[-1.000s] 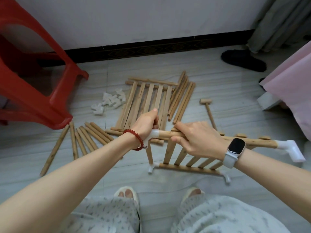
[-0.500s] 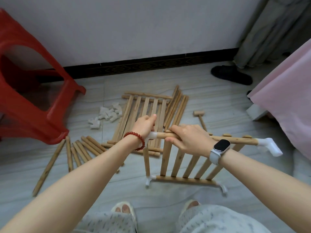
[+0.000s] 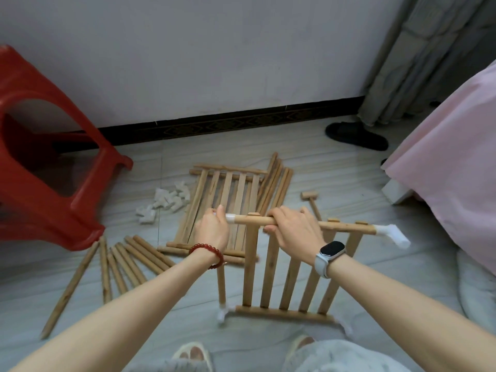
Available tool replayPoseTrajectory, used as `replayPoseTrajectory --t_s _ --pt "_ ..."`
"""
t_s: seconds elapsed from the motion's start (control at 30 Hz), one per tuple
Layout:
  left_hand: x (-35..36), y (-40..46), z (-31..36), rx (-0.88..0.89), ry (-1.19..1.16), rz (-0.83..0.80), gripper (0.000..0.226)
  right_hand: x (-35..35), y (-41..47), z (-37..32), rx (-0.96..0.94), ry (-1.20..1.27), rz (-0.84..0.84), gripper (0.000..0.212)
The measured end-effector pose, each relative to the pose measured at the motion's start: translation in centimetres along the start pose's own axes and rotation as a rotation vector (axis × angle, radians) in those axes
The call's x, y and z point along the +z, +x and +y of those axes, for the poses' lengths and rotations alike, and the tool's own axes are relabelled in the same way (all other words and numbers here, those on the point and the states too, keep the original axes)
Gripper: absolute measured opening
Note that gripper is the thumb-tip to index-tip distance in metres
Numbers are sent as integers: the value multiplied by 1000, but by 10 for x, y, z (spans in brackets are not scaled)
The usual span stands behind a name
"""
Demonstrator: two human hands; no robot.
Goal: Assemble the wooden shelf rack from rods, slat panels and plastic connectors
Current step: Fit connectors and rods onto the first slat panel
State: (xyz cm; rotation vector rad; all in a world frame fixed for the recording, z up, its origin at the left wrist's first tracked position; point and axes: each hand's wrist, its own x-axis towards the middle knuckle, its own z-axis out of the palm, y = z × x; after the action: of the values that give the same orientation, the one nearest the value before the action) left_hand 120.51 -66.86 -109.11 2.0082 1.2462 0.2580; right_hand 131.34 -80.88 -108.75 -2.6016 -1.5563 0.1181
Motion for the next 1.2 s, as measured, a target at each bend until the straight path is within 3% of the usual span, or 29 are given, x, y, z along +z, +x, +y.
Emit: replayPoseTrajectory --t_s 0.23,0.37,0.57,0.7,0.8,0.9,1.07,1.2 --pt "-36 73 -48 57 125 -82 40 33 67 -36 -97 152 -72 36" --pt "-28 126 -85 64 495 -79 41 69 114 -19 -50 168 -179 35" --pt "29 182 -113 81 872 -158 51 125 156 22 98 409 -300 35" --pt "64 197 -128 67 1011 -229 47 150 171 64 193 240 -247 31" --pt "88 191 -134 143 990 -119 39 163 181 101 346 182 -252 27" --pt "116 188 -120 299 809 -87 34 176 193 133 557 233 -316 27" --pt "162 183 -78 609 459 -230 39 192 216 156 866 597 -375 21" --pt "193 183 -61 742 465 -394 45 206 232 161 932 739 -440 15"
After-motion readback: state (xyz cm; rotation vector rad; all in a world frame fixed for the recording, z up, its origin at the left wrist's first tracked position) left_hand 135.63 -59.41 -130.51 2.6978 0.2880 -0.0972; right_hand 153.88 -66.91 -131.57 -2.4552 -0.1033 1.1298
